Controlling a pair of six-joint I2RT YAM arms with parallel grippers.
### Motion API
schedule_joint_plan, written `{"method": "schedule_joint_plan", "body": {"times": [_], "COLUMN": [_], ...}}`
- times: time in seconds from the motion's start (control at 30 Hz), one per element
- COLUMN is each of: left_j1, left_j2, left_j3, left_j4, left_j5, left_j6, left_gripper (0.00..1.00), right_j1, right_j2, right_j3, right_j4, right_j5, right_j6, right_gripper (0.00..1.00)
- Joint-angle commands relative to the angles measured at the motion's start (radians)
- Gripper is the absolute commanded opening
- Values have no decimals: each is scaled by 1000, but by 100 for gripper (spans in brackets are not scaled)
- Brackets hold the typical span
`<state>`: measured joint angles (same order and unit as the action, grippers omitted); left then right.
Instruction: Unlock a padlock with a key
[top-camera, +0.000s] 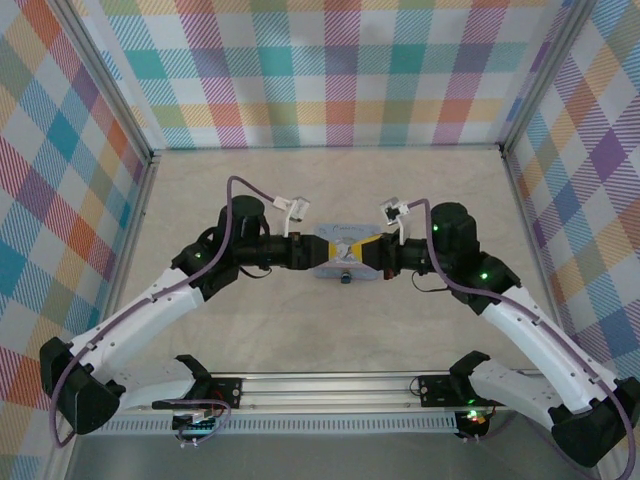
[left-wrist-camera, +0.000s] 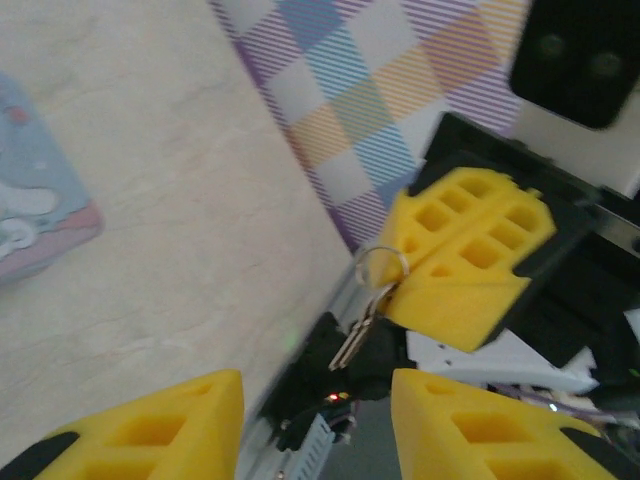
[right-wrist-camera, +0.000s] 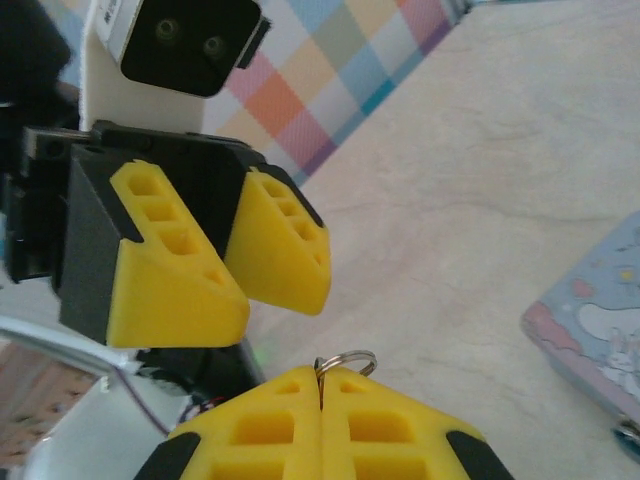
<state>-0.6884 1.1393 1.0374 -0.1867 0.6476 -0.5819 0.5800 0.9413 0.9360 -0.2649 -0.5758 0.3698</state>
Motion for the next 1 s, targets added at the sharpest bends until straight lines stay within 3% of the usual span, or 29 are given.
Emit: {"method": "schedule_joint_plan", "body": {"times": [0.0,0.4,0.6,0.8,0.83,0.9,0.97], "left_j1": [9,-21,-34,-59,-61,-62,-62], "left_j2": [-10,54,43,48,48,44,42], "left_j3": [-16,24,24,34,37,45,55], "left_j4": [168,170,161,148,135,95,53], "left_j5": [151,277,277,267,259,233,210], "left_j6": [10,33,44,64,74,102,130], "left_gripper": [39,21,3,0,0,0,0], "right_j1": [-15,-33,-35,-37,-37,-38,-45], "right_j2": [-3,1,5,7,7,6,-2], "right_j3": [38,21,18,9,10,16,23], "right_j4": [59,127,139,149,145,124,103], "right_j5": [-173,-230,-227,-206,-202,-176,-155], "right_j6": [41,90,95,103,102,103,104], "right_gripper": [0,0,0,0,6,27,33]}}
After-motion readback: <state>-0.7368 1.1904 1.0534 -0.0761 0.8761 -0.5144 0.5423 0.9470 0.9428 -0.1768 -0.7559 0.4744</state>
